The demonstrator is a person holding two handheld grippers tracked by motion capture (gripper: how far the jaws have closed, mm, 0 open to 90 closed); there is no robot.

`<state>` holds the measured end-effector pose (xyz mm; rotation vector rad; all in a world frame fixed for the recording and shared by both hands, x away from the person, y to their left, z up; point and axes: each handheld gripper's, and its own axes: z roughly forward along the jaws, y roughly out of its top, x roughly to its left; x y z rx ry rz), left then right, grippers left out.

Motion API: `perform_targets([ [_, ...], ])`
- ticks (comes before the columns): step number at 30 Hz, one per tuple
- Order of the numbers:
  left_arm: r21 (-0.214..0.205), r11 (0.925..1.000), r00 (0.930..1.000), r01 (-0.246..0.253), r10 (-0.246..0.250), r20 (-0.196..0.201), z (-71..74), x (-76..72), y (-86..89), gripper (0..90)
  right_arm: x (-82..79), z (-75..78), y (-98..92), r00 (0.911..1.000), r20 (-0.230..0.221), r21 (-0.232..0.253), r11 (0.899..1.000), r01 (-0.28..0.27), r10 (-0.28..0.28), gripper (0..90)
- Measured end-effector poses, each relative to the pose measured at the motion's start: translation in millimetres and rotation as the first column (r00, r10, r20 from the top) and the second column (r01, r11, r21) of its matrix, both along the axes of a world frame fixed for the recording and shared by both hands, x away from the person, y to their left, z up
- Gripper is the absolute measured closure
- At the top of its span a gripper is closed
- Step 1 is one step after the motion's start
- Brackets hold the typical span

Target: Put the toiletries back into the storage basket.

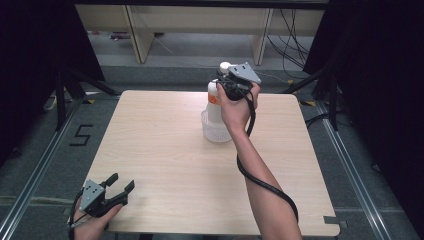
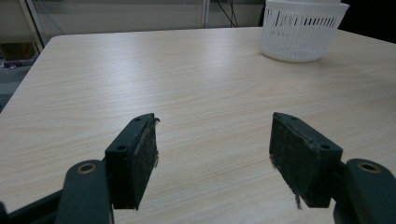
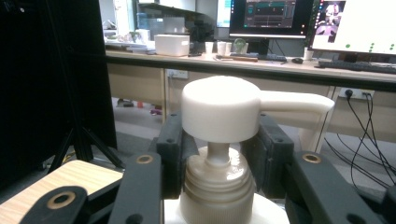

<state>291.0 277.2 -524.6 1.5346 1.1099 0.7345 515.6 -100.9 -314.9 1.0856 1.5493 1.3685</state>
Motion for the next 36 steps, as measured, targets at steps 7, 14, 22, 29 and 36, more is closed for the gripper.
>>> perform_targets([
  [7, 0.000, 1.0000, 1.0000, 0.000, 0.000, -0.001, 0.0, 0.0, 0.1, 31.8, 1.3, -6.1, 1.2, 0.9999, -0.011, -0.002, 1.000, 0.003, -0.003, 61.2],
  [14, 0.000, 1.0000, 1.0000, 0.000, 0.000, 0.000, 0.0, 0.1, 0.0, 31.7, 2.4, -11.9, 1.1, 0.9996, -0.028, -0.004, 1.000, 0.002, -0.002, 61.2],
  [22, -0.001, 1.0000, 1.0000, 0.001, -0.001, 0.001, 0.0, 0.1, 0.1, 31.7, 3.4, -19.3, 1.4, 0.9989, -0.046, -0.006, 1.000, 0.000, 0.000, 61.2],
  [29, -0.003, 1.0000, 1.0000, 0.001, -0.001, 0.002, -0.1, 0.2, 0.2, 31.8, 5.5, -30.9, 1.2, 0.9980, -0.064, -0.019, 1.000, -0.001, -0.001, 61.2],
  [36, -0.001, 1.0000, 1.0000, 0.001, -0.001, -0.001, 0.1, -0.2, 0.1, 31.7, 4.7, -36.2, 2.3, 0.9967, -0.081, -0.012, 1.000, 0.002, -0.003, 61.1],
])
